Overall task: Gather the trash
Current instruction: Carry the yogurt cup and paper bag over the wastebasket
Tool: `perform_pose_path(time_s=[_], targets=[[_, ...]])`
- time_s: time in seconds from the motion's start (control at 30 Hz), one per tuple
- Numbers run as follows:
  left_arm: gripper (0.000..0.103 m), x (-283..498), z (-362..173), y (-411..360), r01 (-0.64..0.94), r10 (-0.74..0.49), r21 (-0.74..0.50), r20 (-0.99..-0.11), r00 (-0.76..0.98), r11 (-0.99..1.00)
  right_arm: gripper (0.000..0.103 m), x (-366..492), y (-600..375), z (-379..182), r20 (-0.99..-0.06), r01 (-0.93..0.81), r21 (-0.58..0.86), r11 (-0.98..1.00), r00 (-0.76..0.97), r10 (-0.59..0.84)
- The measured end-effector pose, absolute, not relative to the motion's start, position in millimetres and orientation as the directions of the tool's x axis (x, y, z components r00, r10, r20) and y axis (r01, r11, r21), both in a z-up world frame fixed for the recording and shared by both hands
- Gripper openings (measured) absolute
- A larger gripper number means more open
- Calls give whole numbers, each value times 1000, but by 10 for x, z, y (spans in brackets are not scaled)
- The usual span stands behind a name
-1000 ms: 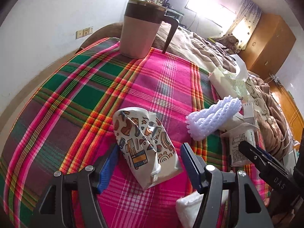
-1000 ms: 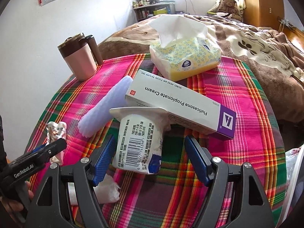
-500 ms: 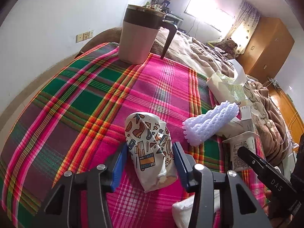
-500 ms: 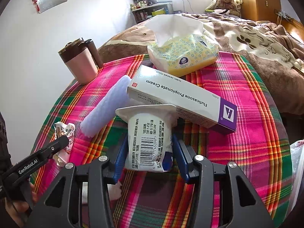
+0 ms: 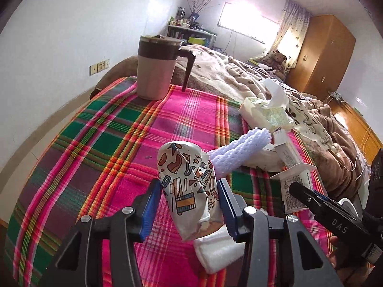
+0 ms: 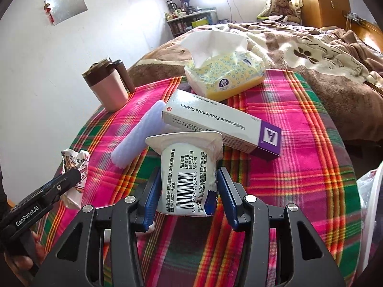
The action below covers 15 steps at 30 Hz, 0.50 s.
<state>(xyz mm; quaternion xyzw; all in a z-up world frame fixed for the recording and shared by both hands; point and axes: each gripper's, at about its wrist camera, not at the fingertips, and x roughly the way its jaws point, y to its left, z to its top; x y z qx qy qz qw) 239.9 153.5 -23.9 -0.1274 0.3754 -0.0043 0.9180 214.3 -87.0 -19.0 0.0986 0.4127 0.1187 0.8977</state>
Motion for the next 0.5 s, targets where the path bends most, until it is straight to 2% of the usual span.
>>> perform_pose_path(time_s=[0.5], targets=[[48,1910,207,1053,21,-148,-209,-615,775,978,48,1688,-1283,103,-659,-118,295,948,694,292]])
